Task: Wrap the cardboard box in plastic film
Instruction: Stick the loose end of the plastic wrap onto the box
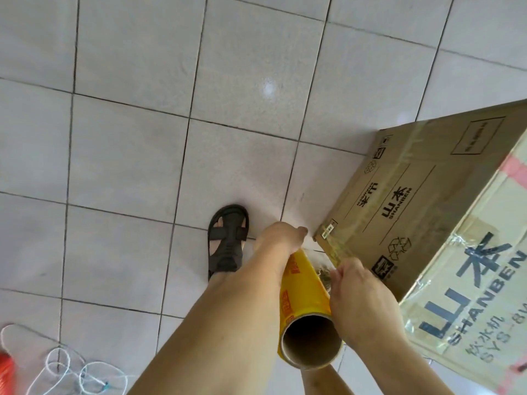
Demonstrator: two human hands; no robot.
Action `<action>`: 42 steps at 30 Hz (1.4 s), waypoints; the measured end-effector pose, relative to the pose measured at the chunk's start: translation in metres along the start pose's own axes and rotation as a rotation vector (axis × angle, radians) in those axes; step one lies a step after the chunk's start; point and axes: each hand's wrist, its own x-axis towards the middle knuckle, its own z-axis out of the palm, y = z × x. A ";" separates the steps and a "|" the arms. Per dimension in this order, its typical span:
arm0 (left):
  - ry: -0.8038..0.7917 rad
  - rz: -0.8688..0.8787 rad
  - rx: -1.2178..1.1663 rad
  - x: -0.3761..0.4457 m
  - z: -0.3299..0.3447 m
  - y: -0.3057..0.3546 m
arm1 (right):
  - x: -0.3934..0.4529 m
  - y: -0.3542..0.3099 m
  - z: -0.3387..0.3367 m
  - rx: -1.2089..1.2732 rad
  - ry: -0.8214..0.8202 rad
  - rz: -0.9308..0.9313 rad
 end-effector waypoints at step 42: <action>-0.066 -0.024 -0.668 0.003 0.034 -0.027 | 0.025 -0.004 0.005 0.204 -0.097 0.013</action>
